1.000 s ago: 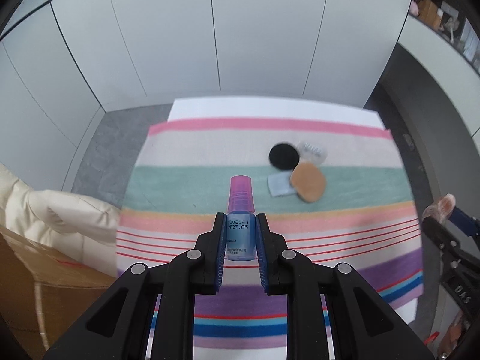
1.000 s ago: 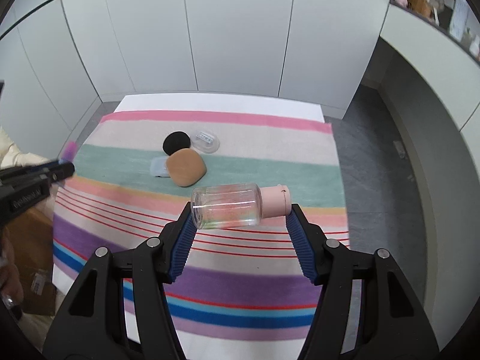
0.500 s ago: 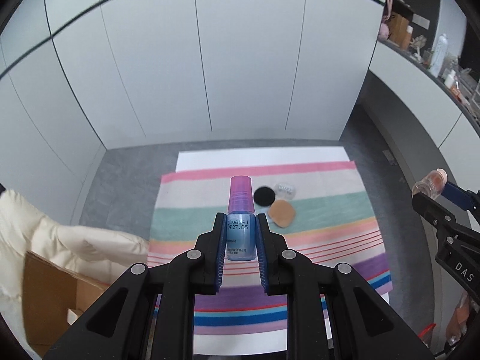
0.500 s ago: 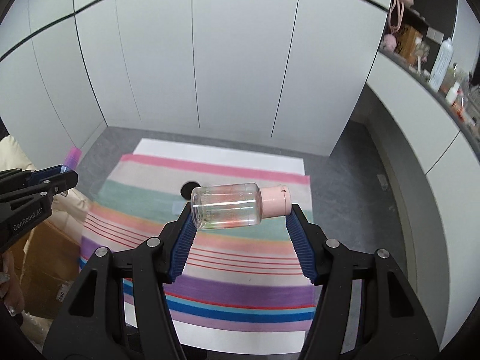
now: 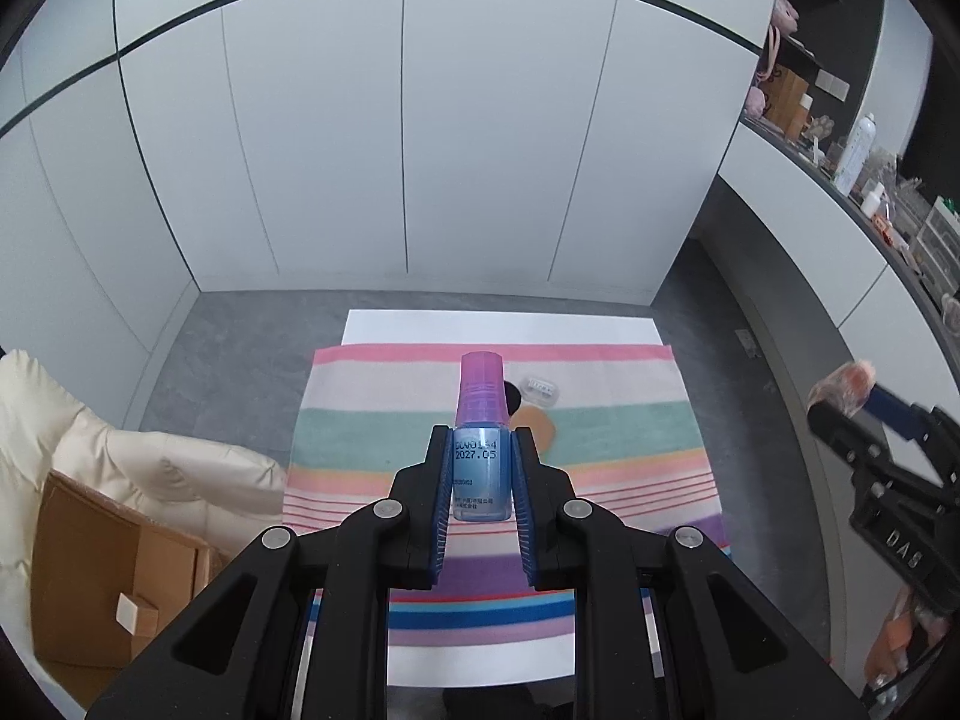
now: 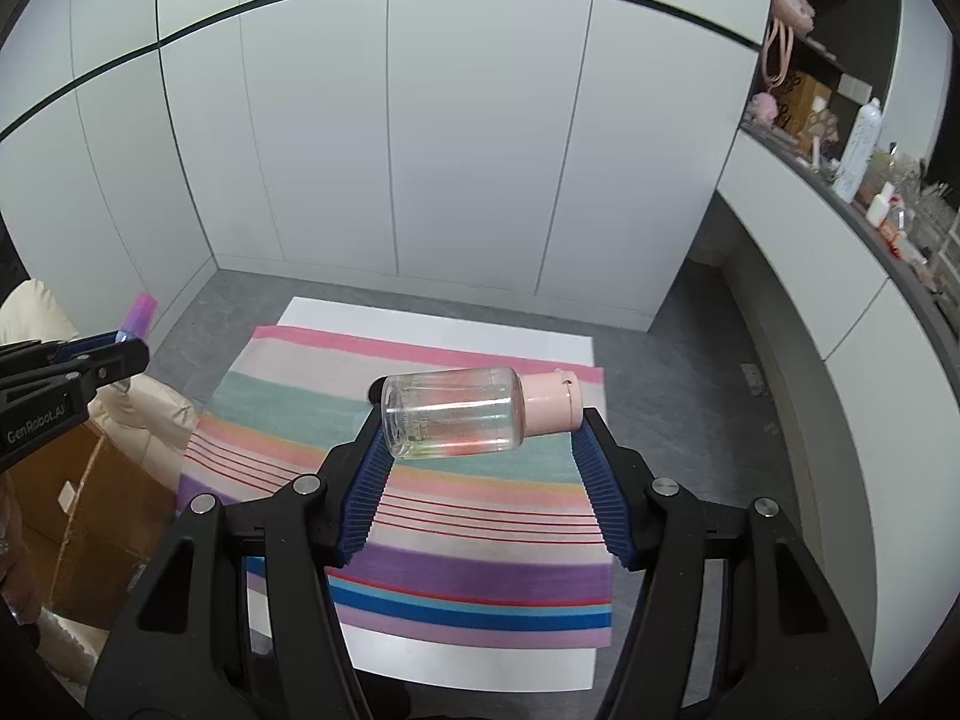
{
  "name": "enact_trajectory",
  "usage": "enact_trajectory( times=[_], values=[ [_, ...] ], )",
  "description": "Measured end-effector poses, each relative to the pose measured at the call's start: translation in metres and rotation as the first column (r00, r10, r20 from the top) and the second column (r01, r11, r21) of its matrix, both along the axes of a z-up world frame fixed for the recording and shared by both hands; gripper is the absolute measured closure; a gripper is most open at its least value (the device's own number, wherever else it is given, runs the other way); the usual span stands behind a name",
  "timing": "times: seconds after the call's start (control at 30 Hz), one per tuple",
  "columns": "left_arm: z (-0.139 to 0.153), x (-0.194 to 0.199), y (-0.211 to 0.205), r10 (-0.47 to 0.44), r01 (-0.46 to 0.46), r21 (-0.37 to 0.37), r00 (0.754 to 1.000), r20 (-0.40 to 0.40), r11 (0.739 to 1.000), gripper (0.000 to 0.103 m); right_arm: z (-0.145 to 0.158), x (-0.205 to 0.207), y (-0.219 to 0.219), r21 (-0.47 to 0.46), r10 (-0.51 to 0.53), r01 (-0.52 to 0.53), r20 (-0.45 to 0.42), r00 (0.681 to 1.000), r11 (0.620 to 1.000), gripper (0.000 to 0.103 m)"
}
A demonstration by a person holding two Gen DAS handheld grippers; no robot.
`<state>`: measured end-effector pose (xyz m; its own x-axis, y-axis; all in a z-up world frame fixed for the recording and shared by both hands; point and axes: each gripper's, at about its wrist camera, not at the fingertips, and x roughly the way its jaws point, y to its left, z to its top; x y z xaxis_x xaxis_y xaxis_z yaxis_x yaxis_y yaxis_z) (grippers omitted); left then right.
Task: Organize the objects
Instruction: 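Carry the spray vial with the left tool while the right tool carries the glass bottle to the box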
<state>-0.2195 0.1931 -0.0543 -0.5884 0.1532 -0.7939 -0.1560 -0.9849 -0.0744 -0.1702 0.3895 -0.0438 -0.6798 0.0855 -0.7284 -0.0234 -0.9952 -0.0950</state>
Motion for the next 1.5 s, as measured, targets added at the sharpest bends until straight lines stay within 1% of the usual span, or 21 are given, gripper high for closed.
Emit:
enact_trajectory(
  times=[0.1,0.3,0.43,0.67,0.8,1.03,1.13,1.37,1.5],
  values=[
    [-0.002,0.011,0.004,-0.003,0.002,-0.050,1.000,-0.017,0.999,0.084,0.000,0.009,0.002,0.001,-0.003,0.003,-0.007,1.000,1.000,0.040],
    [-0.005,0.041,0.003,-0.034,0.032,-0.075,0.999,-0.016,0.997,0.084,-0.004,0.037,0.000,0.016,0.000,0.000,-0.006,1.000,1.000,0.040],
    [-0.008,0.056,-0.003,-0.041,0.043,-0.059,0.999,0.022,0.997,0.084,-0.012,0.057,-0.002,-0.014,0.015,-0.015,0.015,1.000,1.000,0.040],
    [-0.011,0.083,-0.014,-0.051,0.052,-0.048,0.998,0.036,0.997,0.084,-0.025,0.085,-0.010,-0.042,0.028,-0.026,0.051,0.998,0.999,0.040],
    [-0.012,0.099,-0.028,-0.039,0.041,-0.040,0.998,0.043,0.998,0.084,-0.032,0.097,-0.017,-0.050,0.027,-0.023,0.074,0.997,0.998,0.040],
    [-0.018,0.130,-0.067,0.002,0.000,-0.025,0.997,0.082,1.000,0.084,-0.038,0.119,-0.036,-0.061,0.040,-0.034,0.096,0.995,0.998,0.040],
    [-0.019,0.146,-0.088,0.036,-0.033,-0.042,0.997,0.074,0.999,0.084,-0.041,0.128,-0.049,-0.062,0.059,-0.053,0.106,0.993,0.997,0.040],
    [-0.022,0.178,-0.143,0.133,-0.129,-0.049,0.988,0.075,0.990,0.084,-0.045,0.145,-0.089,-0.071,0.140,-0.133,0.119,0.983,0.989,0.040],
    [-0.027,0.201,-0.181,0.206,-0.202,-0.053,0.975,0.081,0.978,0.084,-0.048,0.152,-0.123,-0.071,0.210,-0.202,0.124,0.970,0.977,0.040]
  ],
)
